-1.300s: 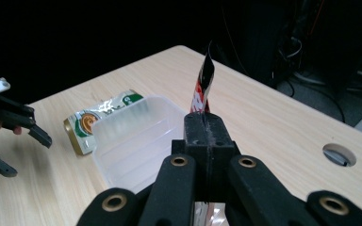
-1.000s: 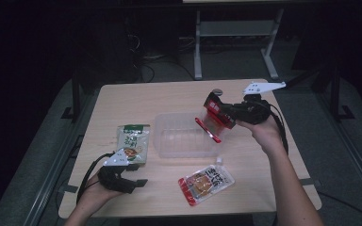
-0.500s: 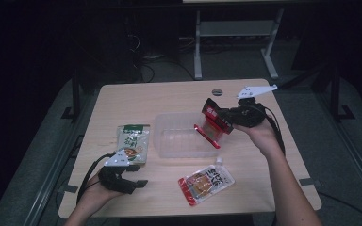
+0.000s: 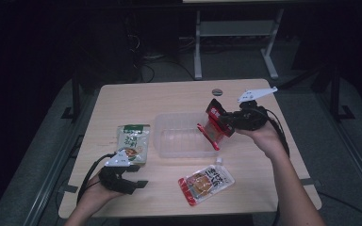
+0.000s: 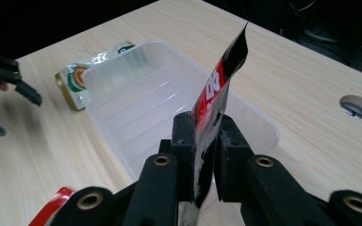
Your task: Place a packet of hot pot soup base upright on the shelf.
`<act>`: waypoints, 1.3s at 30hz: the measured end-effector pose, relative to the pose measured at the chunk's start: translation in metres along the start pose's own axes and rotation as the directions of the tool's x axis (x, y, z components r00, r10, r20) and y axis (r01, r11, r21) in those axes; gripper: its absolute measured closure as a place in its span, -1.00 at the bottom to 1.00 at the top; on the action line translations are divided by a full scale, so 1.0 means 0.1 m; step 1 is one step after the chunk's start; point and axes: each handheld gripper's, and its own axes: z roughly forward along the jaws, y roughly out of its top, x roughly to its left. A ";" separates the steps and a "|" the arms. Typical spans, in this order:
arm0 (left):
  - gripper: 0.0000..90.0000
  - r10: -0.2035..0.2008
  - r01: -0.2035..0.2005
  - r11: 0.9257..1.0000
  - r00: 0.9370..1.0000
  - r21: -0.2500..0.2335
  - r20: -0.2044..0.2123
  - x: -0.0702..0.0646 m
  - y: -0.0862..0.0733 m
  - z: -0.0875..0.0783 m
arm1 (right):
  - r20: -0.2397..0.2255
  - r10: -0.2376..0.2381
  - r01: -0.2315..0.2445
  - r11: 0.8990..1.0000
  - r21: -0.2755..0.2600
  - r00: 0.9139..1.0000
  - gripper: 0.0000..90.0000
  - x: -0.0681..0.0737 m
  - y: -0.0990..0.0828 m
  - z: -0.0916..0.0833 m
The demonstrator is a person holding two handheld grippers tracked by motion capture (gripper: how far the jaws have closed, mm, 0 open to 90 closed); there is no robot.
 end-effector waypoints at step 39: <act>-0.29 0.001 -0.001 1.000 1.000 0.001 -0.003 0.02 0.00 -0.01 | 0.019 0.086 -0.086 0.996 -0.022 0.996 0.53 -0.14 0.03 -0.08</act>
